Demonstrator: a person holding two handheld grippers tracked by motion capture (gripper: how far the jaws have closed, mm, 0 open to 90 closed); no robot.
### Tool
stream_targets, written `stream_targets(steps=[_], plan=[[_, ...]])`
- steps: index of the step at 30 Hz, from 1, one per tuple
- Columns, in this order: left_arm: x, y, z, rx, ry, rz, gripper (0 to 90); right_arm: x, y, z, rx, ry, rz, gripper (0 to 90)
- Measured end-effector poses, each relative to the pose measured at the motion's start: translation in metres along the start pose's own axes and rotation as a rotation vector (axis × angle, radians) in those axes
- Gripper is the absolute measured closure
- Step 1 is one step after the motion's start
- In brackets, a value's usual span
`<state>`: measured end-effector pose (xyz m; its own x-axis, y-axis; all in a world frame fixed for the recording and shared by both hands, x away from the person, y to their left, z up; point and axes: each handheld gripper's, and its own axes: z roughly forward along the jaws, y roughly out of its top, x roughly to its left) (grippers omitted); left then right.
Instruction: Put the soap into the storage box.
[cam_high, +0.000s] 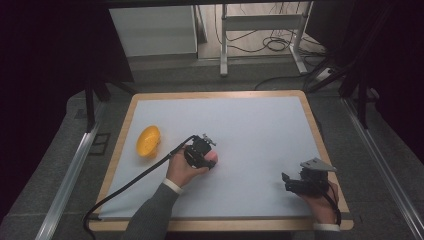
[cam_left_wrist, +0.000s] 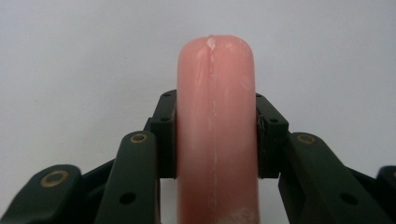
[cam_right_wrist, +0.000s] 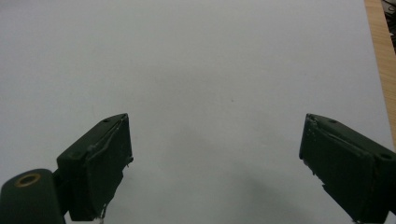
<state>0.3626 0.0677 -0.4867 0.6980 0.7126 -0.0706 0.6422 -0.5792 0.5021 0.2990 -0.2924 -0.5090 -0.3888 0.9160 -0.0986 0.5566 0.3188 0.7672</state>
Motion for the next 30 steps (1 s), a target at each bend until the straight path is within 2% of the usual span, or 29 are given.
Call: stream_targets(steps=[10,23,30], plan=[[0.005,-0.001,-0.004,-0.016,0.003,-0.013,60.2,0.000,-0.001,0.001,0.002,-0.002,0.000,9.0],[0.007,-0.003,-0.019,-0.050,0.020,-0.006,60.2,0.000,-0.001,0.002,0.006,-0.005,-0.001,9.0],[0.013,-0.008,-0.021,-0.035,0.034,-0.013,60.3,0.000,-0.001,0.002,0.007,-0.008,0.001,9.0]])
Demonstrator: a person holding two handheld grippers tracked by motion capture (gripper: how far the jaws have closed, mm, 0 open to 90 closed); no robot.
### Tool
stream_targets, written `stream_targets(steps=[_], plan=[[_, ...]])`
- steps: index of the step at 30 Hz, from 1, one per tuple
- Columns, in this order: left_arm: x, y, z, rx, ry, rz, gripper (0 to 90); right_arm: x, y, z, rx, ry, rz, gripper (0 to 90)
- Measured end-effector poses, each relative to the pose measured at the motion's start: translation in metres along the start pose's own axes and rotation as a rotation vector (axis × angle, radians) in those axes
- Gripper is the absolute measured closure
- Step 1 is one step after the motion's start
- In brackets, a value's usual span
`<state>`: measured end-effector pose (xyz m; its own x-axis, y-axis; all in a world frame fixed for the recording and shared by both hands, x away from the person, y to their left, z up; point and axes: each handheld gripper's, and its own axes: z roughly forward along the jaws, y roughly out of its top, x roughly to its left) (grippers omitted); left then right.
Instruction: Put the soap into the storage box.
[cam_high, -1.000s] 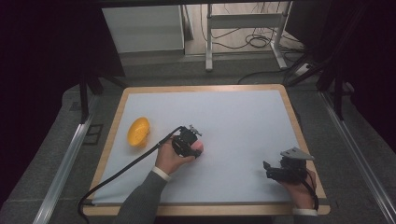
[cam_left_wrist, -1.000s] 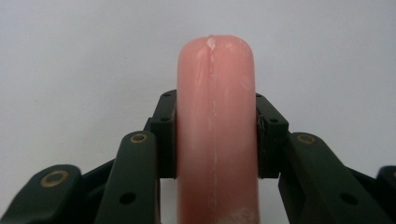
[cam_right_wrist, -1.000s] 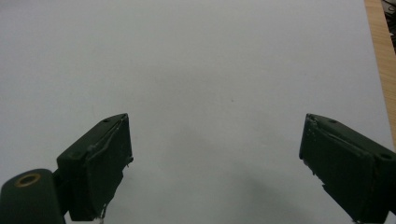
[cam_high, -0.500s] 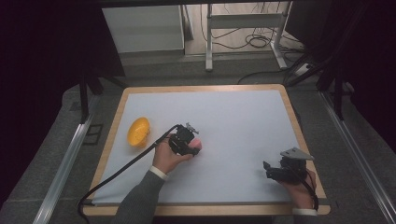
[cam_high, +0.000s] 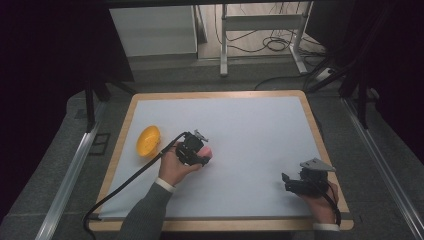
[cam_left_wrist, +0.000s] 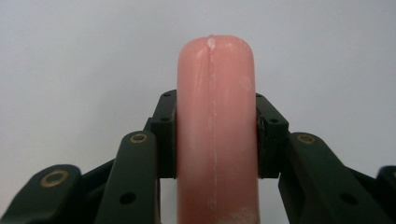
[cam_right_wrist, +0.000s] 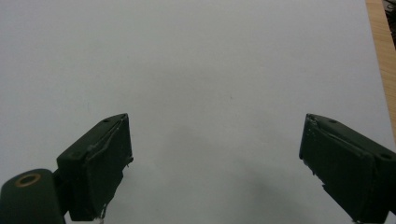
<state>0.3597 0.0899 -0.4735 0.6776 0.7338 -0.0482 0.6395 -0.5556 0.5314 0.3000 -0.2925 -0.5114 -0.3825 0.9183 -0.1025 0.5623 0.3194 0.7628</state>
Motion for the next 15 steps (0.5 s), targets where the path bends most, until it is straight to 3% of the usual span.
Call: stream_targets(steps=[15], plan=[[0.013,-0.010,-0.009,-0.017,0.024,-0.027,60.3,0.001,0.000,0.001,0.005,0.002,-0.007,9.0]])
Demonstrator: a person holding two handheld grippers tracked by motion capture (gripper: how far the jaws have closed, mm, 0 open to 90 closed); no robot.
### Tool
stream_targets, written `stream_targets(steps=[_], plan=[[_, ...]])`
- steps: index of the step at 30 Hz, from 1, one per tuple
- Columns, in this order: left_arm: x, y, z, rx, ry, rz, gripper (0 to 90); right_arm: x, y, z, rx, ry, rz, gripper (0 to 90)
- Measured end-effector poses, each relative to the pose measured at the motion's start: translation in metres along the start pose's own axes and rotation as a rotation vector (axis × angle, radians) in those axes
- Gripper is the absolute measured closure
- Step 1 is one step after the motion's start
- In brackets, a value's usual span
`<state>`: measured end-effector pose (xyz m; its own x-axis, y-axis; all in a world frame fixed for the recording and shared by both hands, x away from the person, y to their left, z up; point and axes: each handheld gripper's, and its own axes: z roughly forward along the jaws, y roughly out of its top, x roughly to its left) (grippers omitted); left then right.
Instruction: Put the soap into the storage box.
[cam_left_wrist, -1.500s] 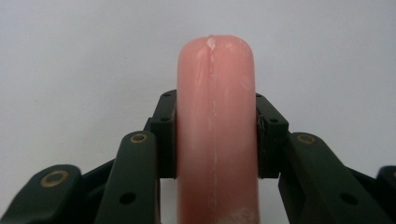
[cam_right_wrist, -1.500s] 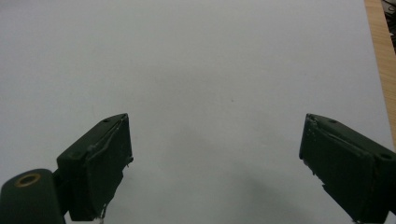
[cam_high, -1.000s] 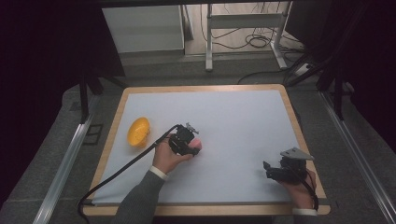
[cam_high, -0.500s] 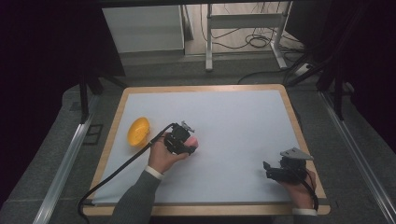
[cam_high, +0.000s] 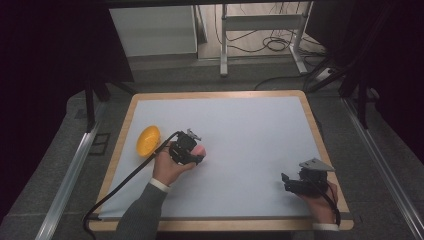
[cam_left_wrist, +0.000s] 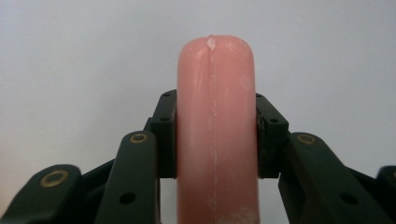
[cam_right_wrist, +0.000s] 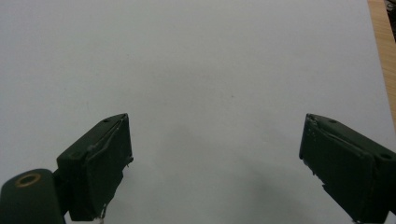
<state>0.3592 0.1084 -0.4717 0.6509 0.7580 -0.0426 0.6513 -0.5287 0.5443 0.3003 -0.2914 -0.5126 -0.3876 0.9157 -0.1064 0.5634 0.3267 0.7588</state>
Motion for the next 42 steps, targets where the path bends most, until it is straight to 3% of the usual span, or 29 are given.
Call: stream_targets(steps=[12,42], plan=[[0.011,-0.003,-0.012,-0.035,0.015,-0.020,60.2,0.001,0.000,0.001,0.000,0.001,-0.004,9.0],[0.039,-0.023,-0.028,-0.054,0.053,-0.084,60.2,0.000,0.000,-0.002,-0.014,-0.007,-0.004,9.0]])
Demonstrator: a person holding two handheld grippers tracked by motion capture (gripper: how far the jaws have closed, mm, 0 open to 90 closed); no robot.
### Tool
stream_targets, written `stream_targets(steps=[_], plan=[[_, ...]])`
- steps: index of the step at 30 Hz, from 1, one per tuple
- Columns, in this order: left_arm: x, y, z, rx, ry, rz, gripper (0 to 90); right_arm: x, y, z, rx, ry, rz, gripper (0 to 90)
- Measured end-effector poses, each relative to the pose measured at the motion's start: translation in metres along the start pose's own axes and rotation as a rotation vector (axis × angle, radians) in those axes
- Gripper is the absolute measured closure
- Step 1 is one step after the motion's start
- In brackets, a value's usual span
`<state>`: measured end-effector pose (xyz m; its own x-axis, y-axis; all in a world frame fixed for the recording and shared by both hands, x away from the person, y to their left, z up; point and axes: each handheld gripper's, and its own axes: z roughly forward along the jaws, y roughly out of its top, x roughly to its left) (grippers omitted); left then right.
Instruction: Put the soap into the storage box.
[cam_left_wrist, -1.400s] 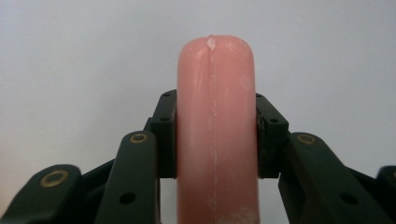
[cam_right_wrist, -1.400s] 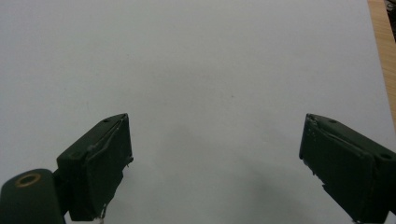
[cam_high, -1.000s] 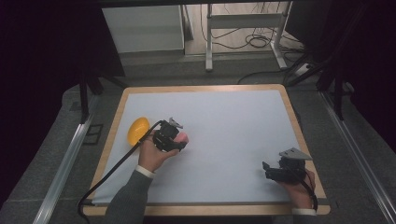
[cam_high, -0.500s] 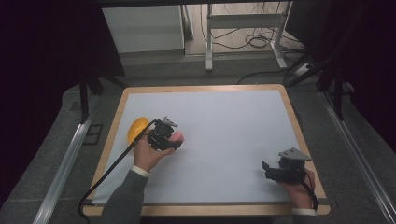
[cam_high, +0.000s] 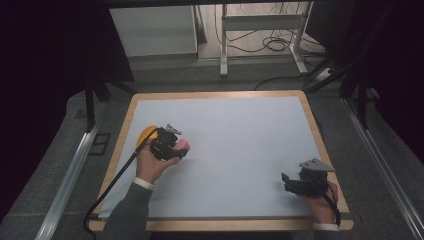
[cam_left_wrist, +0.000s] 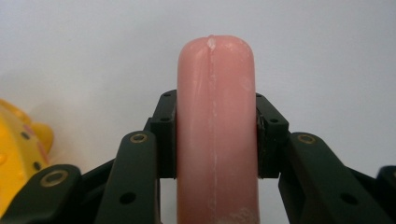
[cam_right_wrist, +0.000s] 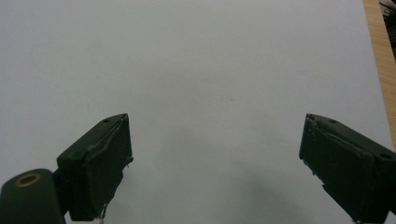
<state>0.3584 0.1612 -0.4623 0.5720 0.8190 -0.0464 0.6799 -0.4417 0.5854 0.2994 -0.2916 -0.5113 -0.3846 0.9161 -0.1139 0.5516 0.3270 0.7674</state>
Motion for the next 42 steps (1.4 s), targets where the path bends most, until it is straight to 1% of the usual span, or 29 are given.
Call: stream_targets(steps=[9,16,20,27,32,42], plan=[[0.013,-0.006,-0.010,-0.025,0.013,-0.028,60.2,0.000,0.000,-0.001,-0.005,-0.001,-0.004,9.0],[0.021,-0.010,-0.014,-0.033,0.017,-0.050,60.2,-0.001,0.000,-0.001,-0.003,-0.003,-0.004,9.0],[0.030,-0.013,-0.019,-0.046,0.027,-0.075,60.2,-0.001,0.000,-0.001,-0.004,-0.002,-0.004,9.0],[0.039,-0.018,-0.023,-0.056,0.036,-0.106,60.2,-0.001,0.000,-0.001,-0.001,-0.004,-0.004,9.0],[0.043,-0.018,-0.023,-0.047,0.043,-0.103,60.2,-0.001,0.000,0.000,0.002,-0.003,-0.006,9.0],[0.052,-0.018,-0.025,-0.053,0.053,-0.130,60.2,-0.001,0.000,0.000,0.002,-0.004,-0.005,9.0]])
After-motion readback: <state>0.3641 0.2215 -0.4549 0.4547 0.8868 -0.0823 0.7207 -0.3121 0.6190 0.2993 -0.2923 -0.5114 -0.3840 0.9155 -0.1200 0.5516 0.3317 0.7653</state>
